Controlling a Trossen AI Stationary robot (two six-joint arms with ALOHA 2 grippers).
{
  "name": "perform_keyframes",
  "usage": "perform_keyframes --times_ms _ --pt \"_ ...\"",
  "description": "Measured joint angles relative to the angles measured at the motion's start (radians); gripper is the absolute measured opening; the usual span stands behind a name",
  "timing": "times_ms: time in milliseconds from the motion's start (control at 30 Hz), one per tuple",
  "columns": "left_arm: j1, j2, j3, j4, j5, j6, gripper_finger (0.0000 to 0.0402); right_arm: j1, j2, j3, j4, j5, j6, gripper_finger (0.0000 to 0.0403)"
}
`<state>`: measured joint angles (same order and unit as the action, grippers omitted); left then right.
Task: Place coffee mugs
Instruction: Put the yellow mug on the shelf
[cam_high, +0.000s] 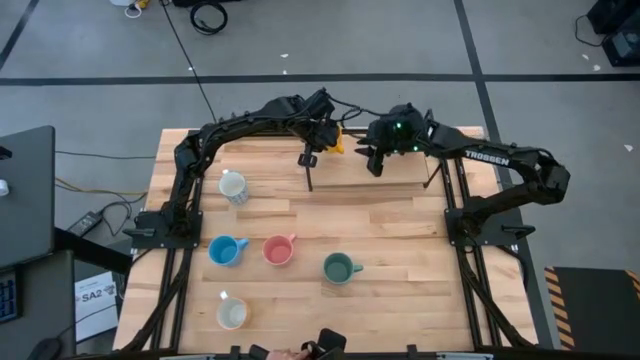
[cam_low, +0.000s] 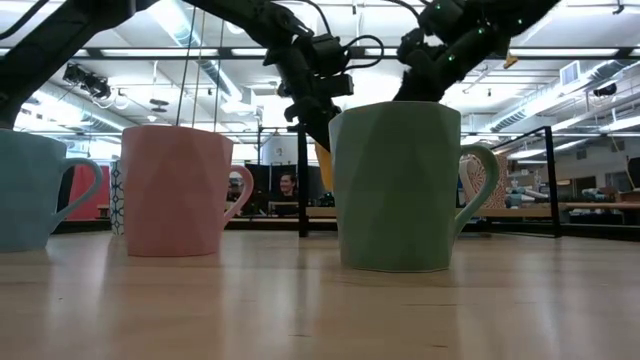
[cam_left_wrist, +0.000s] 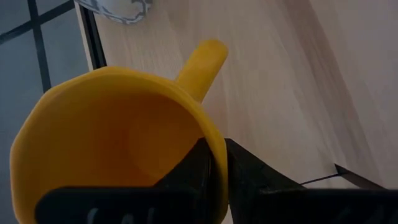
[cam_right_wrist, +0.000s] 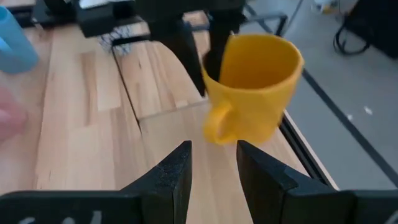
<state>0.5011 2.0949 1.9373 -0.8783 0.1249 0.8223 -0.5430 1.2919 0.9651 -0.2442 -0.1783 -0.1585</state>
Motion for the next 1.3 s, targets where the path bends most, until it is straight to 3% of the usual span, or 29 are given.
perform_keyframes --times_ms 200,400,633,767,967,1300 --pt "0.000 0.000 0.000 0.000 0.000 0.000 0.0039 0.040 0.000 -0.112 0.264 0.016 -0.001 0.0132" --pt "0.000 0.000 0.000 0.000 0.000 0.000 0.0039 0.076 0.000 -0.215 0.505 0.126 -0.021 0.0132" --pt "-0.001 0.000 0.000 0.000 0.000 -0.001 0.0039 0.103 0.006 -0.287 0.639 0.170 -0.020 0.0132" --pt "-0.001 0.001 0.000 0.001 0.000 -0.030 0.0039 0.121 0.070 -0.300 0.729 0.202 -0.013 0.0132" --pt "-0.001 0.002 -0.001 0.002 0.000 -0.046 0.0039 0.143 0.208 -0.300 0.862 0.358 -0.023 0.0132" --pt "-0.001 0.002 -0.001 0.004 0.000 -0.047 0.0039 0.144 0.356 -0.300 1.019 0.464 -0.023 0.0132"
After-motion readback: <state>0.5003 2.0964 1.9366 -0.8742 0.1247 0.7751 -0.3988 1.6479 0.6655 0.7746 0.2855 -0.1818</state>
